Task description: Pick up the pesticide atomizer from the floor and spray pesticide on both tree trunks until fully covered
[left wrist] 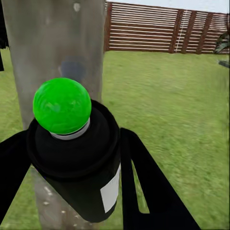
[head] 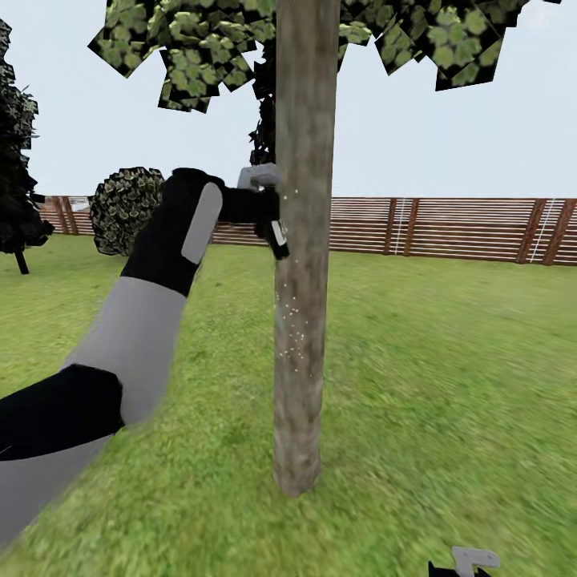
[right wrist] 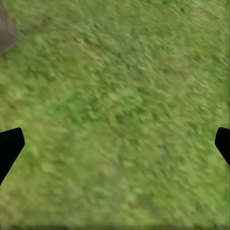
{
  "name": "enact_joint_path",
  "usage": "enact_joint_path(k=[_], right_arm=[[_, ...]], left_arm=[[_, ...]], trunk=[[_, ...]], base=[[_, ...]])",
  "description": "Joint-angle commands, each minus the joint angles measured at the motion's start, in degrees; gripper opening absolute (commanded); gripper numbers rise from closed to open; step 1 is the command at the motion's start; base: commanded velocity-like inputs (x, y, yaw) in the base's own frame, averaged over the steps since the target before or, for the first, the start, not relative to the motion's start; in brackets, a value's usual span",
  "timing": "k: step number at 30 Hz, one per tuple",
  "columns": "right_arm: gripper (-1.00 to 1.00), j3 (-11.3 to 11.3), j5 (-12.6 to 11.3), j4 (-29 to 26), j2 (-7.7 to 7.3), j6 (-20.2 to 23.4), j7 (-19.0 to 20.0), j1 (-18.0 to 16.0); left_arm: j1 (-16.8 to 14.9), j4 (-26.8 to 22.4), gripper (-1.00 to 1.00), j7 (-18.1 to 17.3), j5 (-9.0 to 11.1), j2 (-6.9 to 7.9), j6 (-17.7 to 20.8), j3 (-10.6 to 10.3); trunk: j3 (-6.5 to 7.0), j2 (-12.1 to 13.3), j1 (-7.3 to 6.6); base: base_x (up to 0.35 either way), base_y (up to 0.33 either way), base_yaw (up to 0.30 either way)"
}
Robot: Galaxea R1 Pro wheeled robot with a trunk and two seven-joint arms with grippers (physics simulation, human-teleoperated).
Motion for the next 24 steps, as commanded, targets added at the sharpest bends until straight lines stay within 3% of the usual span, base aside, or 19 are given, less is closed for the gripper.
enact_joint_path(k=[1,3,13,17,18,24], right_arm=[[1.0,0.5,-0.6,0.2,0.0,-0.4,0.0,-0.1],[1.0,0.5,-0.6,0.2,0.0,-0.4,0.0,-0.1],[1.0,0.5,-0.6,0.2,-0.01,-0.4,0.0,-0.1],[1.0,0.5,-0.6,0.2,-0.02,-0.4,0.0,-0.1],[1.0,0.5,-0.6,0.2,-0.02,-0.4,0.0,-0.1],[1.0,0.5,-0.5,0.2,-0.02,-0.4,0.0,-0.1]], left_arm=[[-2.0,2.0,-1.0,-0.5,0.8,-0.01,0.2,0.1],[-6.8,5.8,-1.0,-0.4,2.7,-0.01,0.2,0.1],[-17.1,11.3,-1.0,-0.4,3.4,-0.01,0.2,0.1],[-18.1,11.9,-1.0,-0.4,3.4,-0.01,0.2,1.1],[-18.3,14.9,-1.0,-0.4,3.4,-0.01,0.2,2.4],[-18.4,23.1,-1.0,-0.1,3.4,-0.01,-0.1,2.7]], trunk=[[-0.11,-0.1,0.02],[-0.11,-0.1,0.02],[-0.11,-0.1,0.02],[-0.11,-0.1,0.02],[-0.11,-0.1,0.02],[-0.11,-0.1,0.02]], base=[[0.0,0.0,0.0],[0.0,0.0,0.0],[0.0,0.0,0.0],[0.0,0.0,0.0],[0.0,0.0,0.0],[0.0,0.0,0.0]])
